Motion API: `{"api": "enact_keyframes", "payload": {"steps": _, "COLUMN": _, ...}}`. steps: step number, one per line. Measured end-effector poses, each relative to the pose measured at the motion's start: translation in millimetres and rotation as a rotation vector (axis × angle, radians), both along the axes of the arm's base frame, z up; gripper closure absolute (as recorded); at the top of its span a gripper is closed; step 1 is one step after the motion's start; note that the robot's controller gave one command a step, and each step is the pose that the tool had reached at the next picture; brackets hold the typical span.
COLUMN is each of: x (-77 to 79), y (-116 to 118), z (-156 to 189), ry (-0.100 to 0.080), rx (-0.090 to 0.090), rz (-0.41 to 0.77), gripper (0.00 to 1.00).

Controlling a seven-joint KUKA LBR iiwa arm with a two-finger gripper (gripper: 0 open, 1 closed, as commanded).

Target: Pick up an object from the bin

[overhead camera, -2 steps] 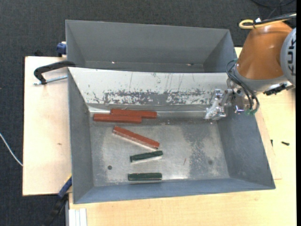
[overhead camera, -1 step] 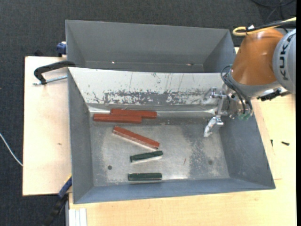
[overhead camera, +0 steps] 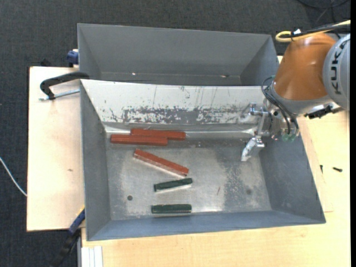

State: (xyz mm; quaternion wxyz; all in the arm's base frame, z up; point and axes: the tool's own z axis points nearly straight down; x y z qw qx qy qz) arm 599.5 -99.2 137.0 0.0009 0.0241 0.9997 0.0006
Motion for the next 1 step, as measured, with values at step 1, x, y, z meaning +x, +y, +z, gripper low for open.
{"api": "enact_keyframes", "payload": {"steps": 1, "x": 1.1, "y": -9.0, "z": -43.0, "ry": -0.006, "rx": -0.002, "rz": 0.029, "gripper": 0.0}}
